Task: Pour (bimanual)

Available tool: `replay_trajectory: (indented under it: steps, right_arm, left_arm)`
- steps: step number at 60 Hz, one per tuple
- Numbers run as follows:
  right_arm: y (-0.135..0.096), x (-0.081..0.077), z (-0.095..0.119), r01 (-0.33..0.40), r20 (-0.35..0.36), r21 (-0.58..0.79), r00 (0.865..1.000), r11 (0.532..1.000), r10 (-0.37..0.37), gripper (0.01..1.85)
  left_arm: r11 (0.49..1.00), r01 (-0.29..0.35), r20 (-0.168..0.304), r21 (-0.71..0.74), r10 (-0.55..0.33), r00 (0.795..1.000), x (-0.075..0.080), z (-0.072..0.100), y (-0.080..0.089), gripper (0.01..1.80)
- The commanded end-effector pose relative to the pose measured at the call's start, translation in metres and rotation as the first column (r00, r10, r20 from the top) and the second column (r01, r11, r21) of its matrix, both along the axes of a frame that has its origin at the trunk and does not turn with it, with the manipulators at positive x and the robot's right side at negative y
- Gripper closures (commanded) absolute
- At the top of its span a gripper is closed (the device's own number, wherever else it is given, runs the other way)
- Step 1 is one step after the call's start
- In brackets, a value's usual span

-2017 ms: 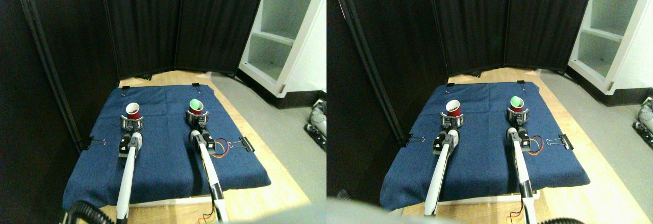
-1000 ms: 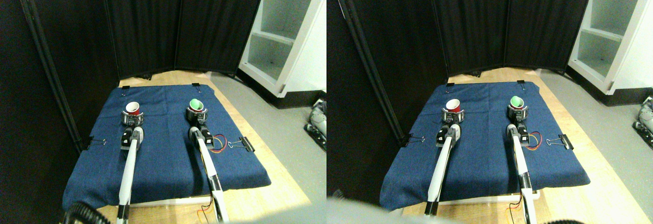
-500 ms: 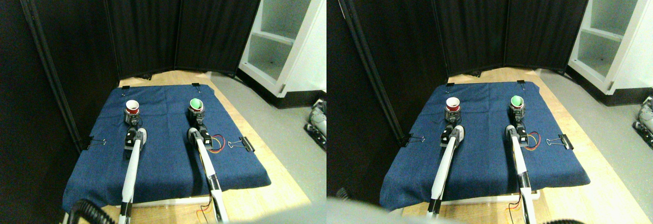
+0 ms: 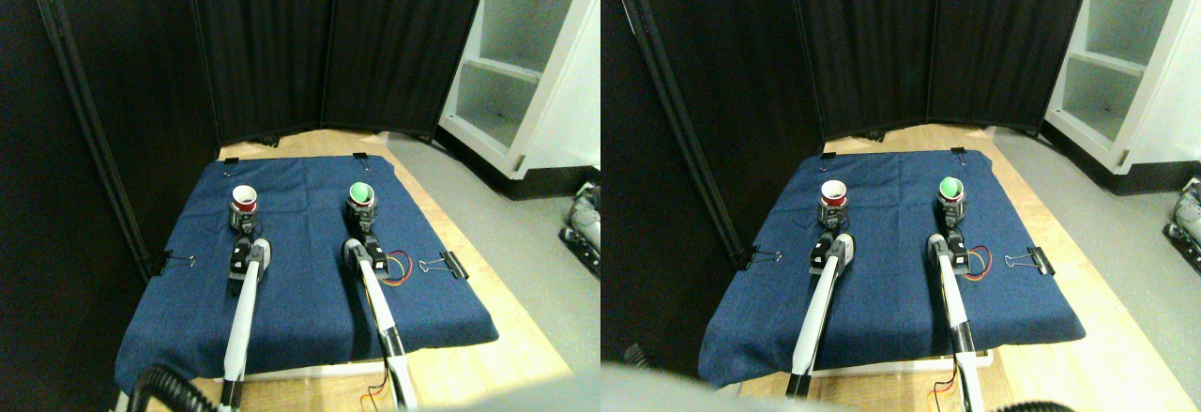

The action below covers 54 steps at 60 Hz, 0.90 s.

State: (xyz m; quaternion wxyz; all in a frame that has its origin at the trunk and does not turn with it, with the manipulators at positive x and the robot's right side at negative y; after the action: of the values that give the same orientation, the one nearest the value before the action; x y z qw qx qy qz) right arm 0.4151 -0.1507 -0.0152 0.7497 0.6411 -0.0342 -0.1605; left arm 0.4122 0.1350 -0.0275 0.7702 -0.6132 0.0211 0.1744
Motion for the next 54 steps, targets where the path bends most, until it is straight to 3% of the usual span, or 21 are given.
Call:
replay_trajectory:
  steps: [1,11,28,43,54]
  right_arm:
    - [0.006,0.0,0.01,-0.019,0.037,-0.03,0.999,0.999,0.02,1.53]
    - [0.008,-0.001,0.02,-0.057,0.063,-0.035,0.996,0.998,0.06,1.53]
    - [0.01,-0.003,0.036,-0.048,0.071,-0.073,0.996,0.996,0.053,1.53]
    - [0.009,0.0,0.046,-0.008,0.056,-0.166,0.998,0.986,0.017,1.53]
    - [0.008,0.011,0.055,-0.053,0.055,-0.26,0.996,0.964,0.07,1.53]
  left_arm:
    - [1.0,0.013,0.046,-0.017,-0.012,0.999,-0.001,0.011,-0.004,1.48]
    - [0.998,0.052,0.043,-0.02,-0.051,0.998,-0.006,0.021,-0.008,1.48]
    - [0.993,0.114,0.052,0.015,-0.114,0.992,-0.008,0.036,-0.014,1.48]
    - [0.989,0.143,0.048,0.036,-0.144,0.988,-0.002,0.042,-0.017,1.48]
    - [0.985,0.167,0.019,0.049,-0.168,0.986,0.006,0.048,-0.02,1.48]
